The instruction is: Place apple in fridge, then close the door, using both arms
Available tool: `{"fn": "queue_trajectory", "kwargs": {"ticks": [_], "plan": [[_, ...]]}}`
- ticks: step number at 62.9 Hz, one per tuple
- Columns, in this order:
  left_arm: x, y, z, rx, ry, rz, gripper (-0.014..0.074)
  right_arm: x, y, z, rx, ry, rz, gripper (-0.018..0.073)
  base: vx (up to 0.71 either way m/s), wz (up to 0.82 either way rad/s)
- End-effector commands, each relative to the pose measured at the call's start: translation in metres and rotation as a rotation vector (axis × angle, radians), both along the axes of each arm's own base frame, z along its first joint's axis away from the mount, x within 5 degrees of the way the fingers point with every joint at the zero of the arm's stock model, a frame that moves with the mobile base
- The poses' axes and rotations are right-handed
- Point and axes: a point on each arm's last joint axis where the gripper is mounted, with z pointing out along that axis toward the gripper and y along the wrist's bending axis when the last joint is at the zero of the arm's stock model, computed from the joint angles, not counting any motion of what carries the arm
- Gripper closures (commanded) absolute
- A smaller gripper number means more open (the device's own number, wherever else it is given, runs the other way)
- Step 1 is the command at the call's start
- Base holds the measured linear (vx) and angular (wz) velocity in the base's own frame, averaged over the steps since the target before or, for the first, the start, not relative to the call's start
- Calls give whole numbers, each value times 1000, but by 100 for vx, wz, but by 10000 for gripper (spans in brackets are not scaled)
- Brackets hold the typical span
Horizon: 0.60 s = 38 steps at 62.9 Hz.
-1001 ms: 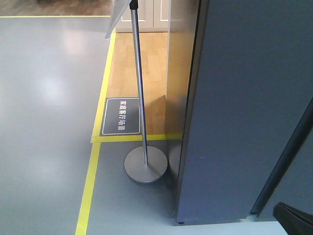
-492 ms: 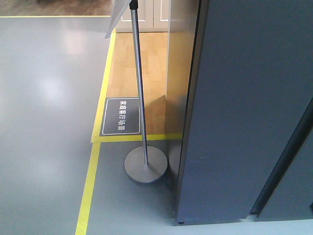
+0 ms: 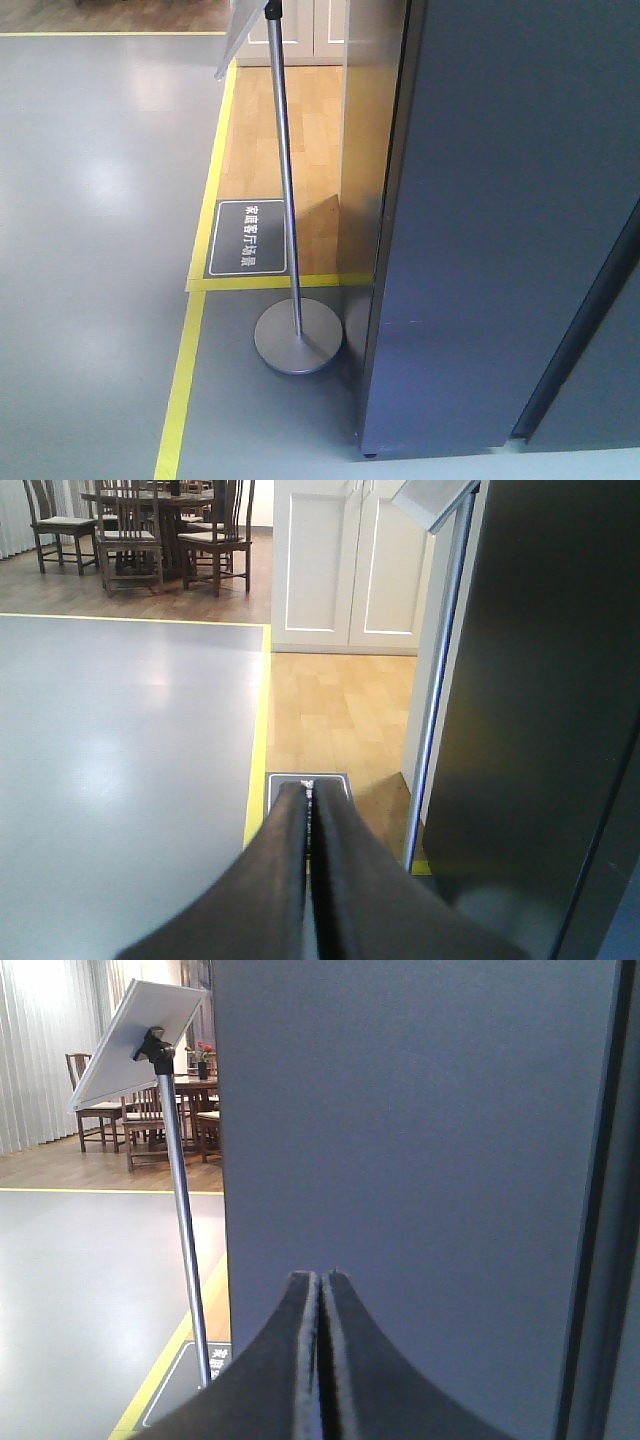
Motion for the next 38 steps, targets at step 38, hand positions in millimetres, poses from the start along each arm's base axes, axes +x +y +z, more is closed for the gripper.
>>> {"fn": "queue_trajectory", "kwargs": {"ticks": [38], "plan": [[0, -1, 0, -10, -70, -15, 604, -2, 1, 7, 19, -124, 17, 563, 0, 0]]}}
